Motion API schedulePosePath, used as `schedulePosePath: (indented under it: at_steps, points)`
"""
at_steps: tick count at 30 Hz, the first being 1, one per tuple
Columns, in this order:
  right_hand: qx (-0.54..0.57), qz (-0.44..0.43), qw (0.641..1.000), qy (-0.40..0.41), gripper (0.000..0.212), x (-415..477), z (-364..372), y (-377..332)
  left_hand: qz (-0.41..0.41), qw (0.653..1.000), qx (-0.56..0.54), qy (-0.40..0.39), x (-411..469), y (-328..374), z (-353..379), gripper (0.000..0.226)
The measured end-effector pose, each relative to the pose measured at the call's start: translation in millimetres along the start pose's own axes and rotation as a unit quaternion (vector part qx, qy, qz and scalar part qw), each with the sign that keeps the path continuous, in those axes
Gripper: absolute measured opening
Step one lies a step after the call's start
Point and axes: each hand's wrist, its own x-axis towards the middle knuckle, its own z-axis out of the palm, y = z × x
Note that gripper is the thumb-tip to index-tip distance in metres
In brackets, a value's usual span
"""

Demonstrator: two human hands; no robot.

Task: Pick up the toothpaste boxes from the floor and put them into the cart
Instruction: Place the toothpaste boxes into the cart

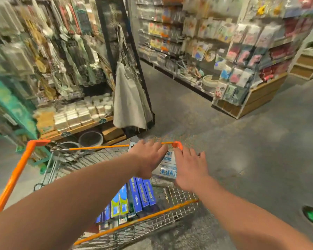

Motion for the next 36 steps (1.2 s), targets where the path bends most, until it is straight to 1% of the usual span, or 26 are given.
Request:
schedulePosePath:
  at_steps: [1, 4, 5, 8, 12, 14, 18, 20, 23, 28, 30, 33, 36]
  points:
    - [0.009, 0.010, 1.000, -0.005, 0.083, 11, 13, 4, 0.010, 1.000, 0.005, -0.009, 15, -3, 8, 0.101]
    - [0.035, 0.041, 0.999, 0.000, 0.055, 39, 53, 14, 0.047, 0.998, 0.029, -0.030, 60, -9, 34, 0.106]
    - [0.049, 0.055, 0.997, -0.004, 0.052, 47, 66, 17, 0.062, 0.997, 0.034, -0.037, 74, -10, 44, 0.107]
    - [0.094, 0.106, 0.989, -0.030, 0.062, 63, 104, 17, 0.099, 0.993, 0.045, -0.051, 113, -12, 75, 0.107]
    - [0.121, 0.164, 0.978, -0.044, 0.060, 83, 151, 11, 0.151, 0.985, 0.045, -0.064, 163, -16, 127, 0.103]
    - [0.117, 0.183, 0.974, -0.066, 0.069, 97, 178, 7, 0.173, 0.982, 0.029, -0.064, 187, -18, 159, 0.099]
    - [0.113, 0.226, 0.962, -0.099, 0.090, 118, 231, -5, 0.225, 0.972, 0.028, -0.070, 229, -14, 220, 0.100]
    - [0.101, 0.241, 0.957, -0.128, 0.101, 125, 259, -11, 0.248, 0.966, 0.031, -0.066, 242, -11, 249, 0.094]
    - [0.103, 0.262, 0.945, -0.166, 0.110, 133, 298, -22, 0.284, 0.956, 0.034, -0.069, 255, -6, 287, 0.086]
    - [0.164, 0.311, 0.904, -0.244, 0.112, 134, 349, -38, 0.383, 0.924, 0.014, 0.000, 263, 13, 341, 0.060]
    - [0.158, 0.318, 0.902, -0.246, 0.115, 130, 355, -40, 0.375, 0.927, 0.017, -0.001, 261, 18, 348, 0.061]
    - [0.130, 0.311, 0.899, -0.279, 0.117, 130, 361, -45, 0.364, 0.930, 0.016, -0.052, 263, 22, 366, 0.069]
    - [0.136, 0.324, 0.882, -0.314, 0.115, 140, 363, -51, 0.365, 0.928, 0.016, -0.070, 270, 22, 379, 0.077]
